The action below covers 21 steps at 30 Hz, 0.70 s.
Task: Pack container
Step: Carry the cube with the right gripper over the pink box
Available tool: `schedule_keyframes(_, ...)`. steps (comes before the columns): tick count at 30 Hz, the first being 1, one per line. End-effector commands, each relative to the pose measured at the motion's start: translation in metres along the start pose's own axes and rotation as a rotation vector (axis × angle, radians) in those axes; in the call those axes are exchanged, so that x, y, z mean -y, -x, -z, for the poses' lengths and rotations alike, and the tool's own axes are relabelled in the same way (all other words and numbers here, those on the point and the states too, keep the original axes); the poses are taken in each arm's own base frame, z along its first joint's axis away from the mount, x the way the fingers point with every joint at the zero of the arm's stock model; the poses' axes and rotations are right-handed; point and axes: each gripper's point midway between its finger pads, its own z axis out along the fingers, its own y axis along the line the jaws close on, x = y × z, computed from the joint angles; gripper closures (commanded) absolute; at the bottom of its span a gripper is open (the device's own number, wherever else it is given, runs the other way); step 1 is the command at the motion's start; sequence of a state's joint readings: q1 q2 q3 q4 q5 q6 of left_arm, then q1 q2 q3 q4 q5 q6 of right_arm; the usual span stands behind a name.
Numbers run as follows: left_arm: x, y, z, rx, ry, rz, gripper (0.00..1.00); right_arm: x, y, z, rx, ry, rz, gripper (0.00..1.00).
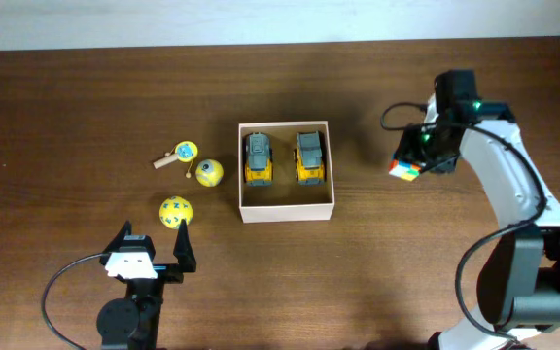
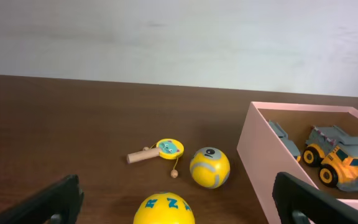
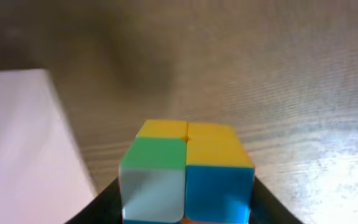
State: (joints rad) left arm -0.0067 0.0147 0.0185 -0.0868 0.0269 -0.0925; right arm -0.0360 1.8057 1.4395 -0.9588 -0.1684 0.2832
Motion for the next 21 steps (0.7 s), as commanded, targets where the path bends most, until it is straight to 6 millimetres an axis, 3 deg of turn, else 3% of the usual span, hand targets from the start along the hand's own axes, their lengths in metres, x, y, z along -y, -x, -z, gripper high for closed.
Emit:
schedule_keyframes(1,0.001,-0.001,0.0,0.002,-0.006,-0.019,0.01,-0.033,0.022,0.035,0.058,0.138,0.097,0.61)
schedule_keyframes(9,0.001,-0.001,0.0,0.002,-0.006,-0.019,0.01,-0.095,0.019,0.075,0.083,0.321,0.281,0.61)
schedule_keyframes(15,0.001,-0.001,0.0,0.002,-0.007,-0.019,0.01,-0.164,-0.017,0.075,0.059,0.398,0.493,0.61)
schedule_keyframes(21,0.001,-0.001,0.0,0.002,-0.006,-0.019,0.01,-0.214,-0.05,0.073,0.058,0.426,0.604,0.6)
